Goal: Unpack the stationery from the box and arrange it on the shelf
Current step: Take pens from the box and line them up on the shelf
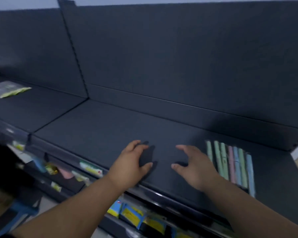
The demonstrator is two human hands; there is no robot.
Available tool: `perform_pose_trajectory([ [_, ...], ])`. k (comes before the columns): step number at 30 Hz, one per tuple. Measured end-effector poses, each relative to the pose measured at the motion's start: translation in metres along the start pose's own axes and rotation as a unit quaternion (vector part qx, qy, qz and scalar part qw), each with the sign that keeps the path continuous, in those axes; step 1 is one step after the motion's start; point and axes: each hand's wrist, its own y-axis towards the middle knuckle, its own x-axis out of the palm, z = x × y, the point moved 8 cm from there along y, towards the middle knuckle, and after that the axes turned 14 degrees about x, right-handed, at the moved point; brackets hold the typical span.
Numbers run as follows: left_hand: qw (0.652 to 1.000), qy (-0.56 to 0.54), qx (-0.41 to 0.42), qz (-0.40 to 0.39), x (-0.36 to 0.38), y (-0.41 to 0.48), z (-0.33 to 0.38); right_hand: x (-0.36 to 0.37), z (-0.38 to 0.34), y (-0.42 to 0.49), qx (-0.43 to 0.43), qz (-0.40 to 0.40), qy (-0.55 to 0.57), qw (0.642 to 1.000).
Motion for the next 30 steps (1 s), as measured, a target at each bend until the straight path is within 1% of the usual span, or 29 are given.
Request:
perform_pose_trajectory([
  [2, 0.999, 0.023, -0.038, 0.016, -0.028, -0.035, -0.033, 0.021, -0.037, -0.011, -0.021, -0.018, 0.001, 1.0],
  [5, 0.994, 0.057, -0.087, 0.035, -0.077, -0.099, -0.086, 0.056, -0.1, -0.03, -0.055, -0.017, 0.015, 0.998],
  [9, 0.98, 0.093, -0.164, 0.071, -0.144, -0.199, -0.167, 0.132, -0.189, -0.061, -0.107, -0.036, 0.014, 0.993],
  [12, 0.96, 0.11, -0.253, 0.044, -0.179, -0.287, -0.223, 0.21, -0.247, -0.085, -0.156, -0.075, -0.047, 0.984],
  [16, 0.93, 0.108, -0.35, 0.008, -0.201, -0.399, -0.285, 0.312, -0.303, -0.111, -0.172, -0.156, -0.098, 0.968],
  [20, 0.898, 0.114, -0.425, 0.0, -0.223, -0.479, -0.324, 0.391, -0.354, -0.131, -0.21, -0.222, -0.184, 0.934],
  [23, 0.874, 0.115, -0.473, 0.003, -0.236, -0.518, -0.349, 0.436, -0.392, -0.132, -0.243, -0.251, -0.223, 0.91],
  [26, 0.851, 0.111, -0.514, 0.005, -0.245, -0.542, -0.377, 0.478, -0.426, -0.123, -0.272, -0.274, -0.262, 0.885],
  [30, 0.82, 0.112, -0.561, 0.015, -0.259, -0.554, -0.426, 0.528, -0.473, -0.092, -0.306, -0.303, -0.291, 0.854],
])
